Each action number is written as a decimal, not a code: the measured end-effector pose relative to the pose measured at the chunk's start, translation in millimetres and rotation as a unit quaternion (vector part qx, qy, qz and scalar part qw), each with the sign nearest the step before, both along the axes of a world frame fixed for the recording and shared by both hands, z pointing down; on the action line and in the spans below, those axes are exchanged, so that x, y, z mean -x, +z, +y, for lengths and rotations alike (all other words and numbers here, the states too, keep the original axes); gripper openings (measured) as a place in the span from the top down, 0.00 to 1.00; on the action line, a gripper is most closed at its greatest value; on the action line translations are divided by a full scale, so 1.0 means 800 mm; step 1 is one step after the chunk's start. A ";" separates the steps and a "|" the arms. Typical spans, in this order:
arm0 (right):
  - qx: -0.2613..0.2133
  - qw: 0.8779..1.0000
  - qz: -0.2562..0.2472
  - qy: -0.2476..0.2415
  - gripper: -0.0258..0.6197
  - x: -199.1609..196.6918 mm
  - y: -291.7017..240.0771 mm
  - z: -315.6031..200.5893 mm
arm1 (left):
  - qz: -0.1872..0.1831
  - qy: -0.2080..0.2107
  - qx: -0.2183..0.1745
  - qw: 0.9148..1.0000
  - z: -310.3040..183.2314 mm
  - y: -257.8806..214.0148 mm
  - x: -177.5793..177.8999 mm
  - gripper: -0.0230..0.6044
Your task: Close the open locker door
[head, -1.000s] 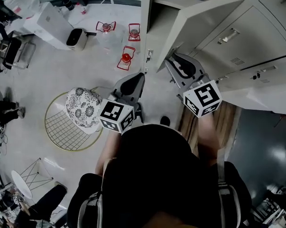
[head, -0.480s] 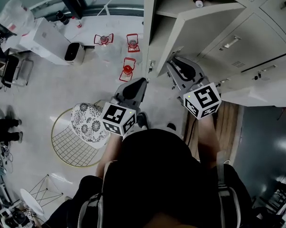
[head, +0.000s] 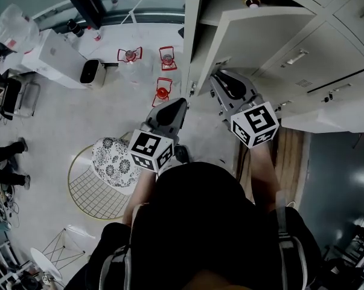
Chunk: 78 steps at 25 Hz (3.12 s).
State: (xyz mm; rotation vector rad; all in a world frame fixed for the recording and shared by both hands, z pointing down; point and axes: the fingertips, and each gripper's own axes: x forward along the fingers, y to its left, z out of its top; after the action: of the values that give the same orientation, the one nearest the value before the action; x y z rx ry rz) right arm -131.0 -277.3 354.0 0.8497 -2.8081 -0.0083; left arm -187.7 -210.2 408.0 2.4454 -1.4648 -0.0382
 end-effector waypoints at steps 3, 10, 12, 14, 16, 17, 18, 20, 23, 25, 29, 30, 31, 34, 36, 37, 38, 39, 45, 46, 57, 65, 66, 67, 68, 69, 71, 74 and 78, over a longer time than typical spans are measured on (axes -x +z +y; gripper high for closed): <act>-0.001 1.000 0.000 0.001 0.87 0.006 0.000 -0.010 | -0.001 0.001 0.000 1.000 -0.009 0.000 0.004 0.94; -0.001 1.000 -0.003 0.005 0.88 0.020 0.002 -0.034 | 0.000 -0.004 0.004 1.000 -0.026 0.005 0.017 0.94; -0.001 1.000 -0.004 0.007 0.88 0.023 0.002 -0.041 | 0.000 -0.004 0.004 1.000 -0.030 0.005 0.021 0.94; -0.002 1.000 -0.006 0.012 0.89 0.027 0.002 -0.049 | -0.001 -0.005 0.005 1.000 -0.033 0.006 0.025 0.94; -0.003 1.000 -0.007 0.017 0.89 0.030 0.002 -0.057 | -0.001 -0.005 0.005 1.000 -0.036 0.007 0.029 0.94; -0.004 1.000 -0.008 0.020 0.89 0.031 0.002 -0.061 | -0.001 -0.005 0.005 1.000 -0.037 0.007 0.030 0.94; -0.005 1.000 -0.009 0.023 0.89 0.033 0.002 -0.065 | -0.001 -0.004 0.004 1.000 -0.038 0.006 0.032 0.94; -0.007 1.000 -0.009 0.028 0.89 0.037 0.002 -0.073 | -0.001 -0.003 0.004 1.000 -0.038 0.006 0.036 0.94; -0.009 0.999 -0.006 0.037 0.89 0.042 0.002 -0.083 | 0.000 -0.003 0.004 1.000 -0.038 0.009 0.040 0.94; -0.010 0.999 -0.006 0.043 0.89 0.044 0.003 -0.088 | 0.001 -0.004 0.005 1.000 -0.037 0.010 0.043 0.94; -0.011 0.998 -0.006 0.054 0.90 0.049 0.003 -0.096 | 0.002 -0.005 0.005 1.000 -0.038 0.011 0.051 0.94; -0.011 0.998 -0.006 0.056 0.90 0.050 0.003 -0.099 | 0.003 -0.005 0.005 1.000 -0.038 0.011 0.051 0.94; -0.012 0.998 -0.006 0.059 0.90 0.050 0.002 -0.101 | 0.003 -0.005 0.004 1.000 -0.038 0.010 0.051 0.94; -0.013 0.998 -0.007 0.064 0.90 0.051 0.003 -0.109 | 0.003 -0.003 0.006 1.000 -0.038 0.012 0.050 0.94; -0.014 0.998 -0.006 0.068 0.90 0.052 0.003 -0.112 | 0.004 -0.003 0.007 1.000 -0.037 0.014 0.051 0.94; -0.015 0.997 -0.005 0.070 0.90 0.053 0.003 -0.114 | 0.004 -0.003 0.008 1.000 -0.037 0.014 0.052 0.94; -0.016 0.997 -0.004 0.072 0.90 0.054 0.004 -0.117 | 0.004 -0.003 0.007 1.000 -0.037 0.014 0.052 0.94; -0.017 0.997 -0.004 0.075 0.90 0.054 0.004 -0.119 | 0.004 -0.003 0.007 1.000 -0.037 0.014 0.053 0.94; -0.021 0.996 -0.003 0.089 0.90 0.058 0.004 -0.130 | 0.003 -0.007 0.006 1.000 -0.033 0.014 0.062 0.94; -0.021 0.996 -0.002 0.091 0.90 0.058 0.004 -0.132 | 0.003 -0.007 0.007 1.000 -0.032 0.014 0.063 0.94; -0.027 0.994 0.004 0.102 0.90 0.061 0.005 -0.144 | 0.002 -0.008 0.005 1.000 -0.028 0.013 0.066 0.94; -0.032 0.993 0.012 0.109 0.90 0.061 0.006 -0.146 | -0.002 -0.008 0.003 1.000 -0.025 0.012 0.066 0.94; -0.033 0.993 0.016 0.111 0.90 0.060 0.007 -0.146 | -0.003 -0.009 0.003 1.000 -0.025 0.012 0.066 0.94; -0.035 0.993 0.019 0.114 0.90 0.060 0.009 -0.146 | -0.004 -0.010 0.003 1.000 -0.023 0.012 0.067 0.94; -0.036 0.992 0.022 0.117 0.90 0.060 0.010 -0.145 | -0.004 -0.011 0.003 1.000 -0.022 0.012 0.069 0.94; -0.038 0.992 0.022 0.119 0.90 0.059 0.011 -0.144 | -0.004 -0.012 0.003 1.000 -0.021 0.012 0.070 0.94; -0.037 0.992 0.021 0.122 0.90 0.056 0.013 -0.141 | -0.004 -0.015 0.005 1.000 -0.018 0.013 0.071 0.94; -0.035 0.992 0.020 0.121 0.90 0.048 0.013 -0.137 | -0.005 -0.018 0.004 1.000 -0.015 0.012 0.069 0.94; -0.037 0.993 0.018 0.114 0.90 0.040 0.009 -0.126 | -0.007 -0.021 0.004 1.000 -0.008 0.010 0.062 0.94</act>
State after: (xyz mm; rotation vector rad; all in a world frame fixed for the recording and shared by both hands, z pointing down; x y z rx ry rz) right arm -163.0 -377.9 361.4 1.1700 -2.6750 -0.0911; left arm -237.0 -217.0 415.7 2.4135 -1.5198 -0.0254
